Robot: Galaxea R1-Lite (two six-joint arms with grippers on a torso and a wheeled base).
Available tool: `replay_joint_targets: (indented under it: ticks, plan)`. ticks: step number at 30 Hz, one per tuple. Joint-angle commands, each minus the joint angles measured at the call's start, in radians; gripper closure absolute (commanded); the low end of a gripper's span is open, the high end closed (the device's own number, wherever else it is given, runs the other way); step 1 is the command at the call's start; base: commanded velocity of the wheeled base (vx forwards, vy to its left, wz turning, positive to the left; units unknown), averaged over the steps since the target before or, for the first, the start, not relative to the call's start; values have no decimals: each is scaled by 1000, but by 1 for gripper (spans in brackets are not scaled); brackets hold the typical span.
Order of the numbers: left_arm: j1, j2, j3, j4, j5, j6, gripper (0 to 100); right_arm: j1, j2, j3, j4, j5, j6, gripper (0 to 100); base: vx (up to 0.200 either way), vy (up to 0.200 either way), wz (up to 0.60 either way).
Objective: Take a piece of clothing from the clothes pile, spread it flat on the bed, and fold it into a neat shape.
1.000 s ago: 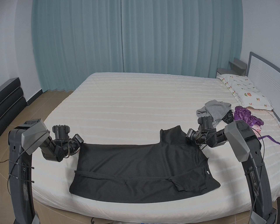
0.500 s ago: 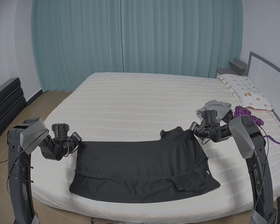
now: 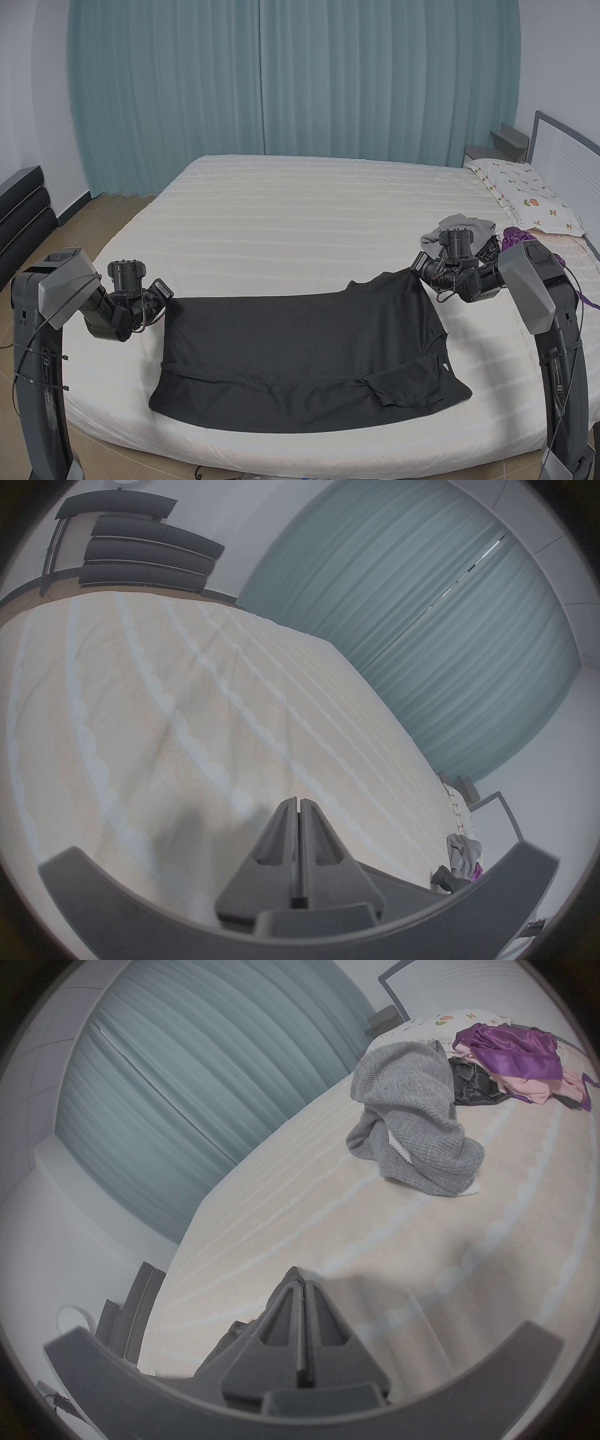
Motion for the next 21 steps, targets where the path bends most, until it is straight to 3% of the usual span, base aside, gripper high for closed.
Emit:
replay_joint_targets:
  ticks: [1,9,21]
  plan:
    - [3,-5,1,0,0,0,100,2,-10,14,-3,0,-1,100,0,0,0]
    - [1,-15,37,0,0,4,100,-1,-45,80,-3,2,2,100,0,0,0]
    - [1,-112,175,-3,-15,27,100,-15,-165,281,-4,71,-8,100,0,0,0]
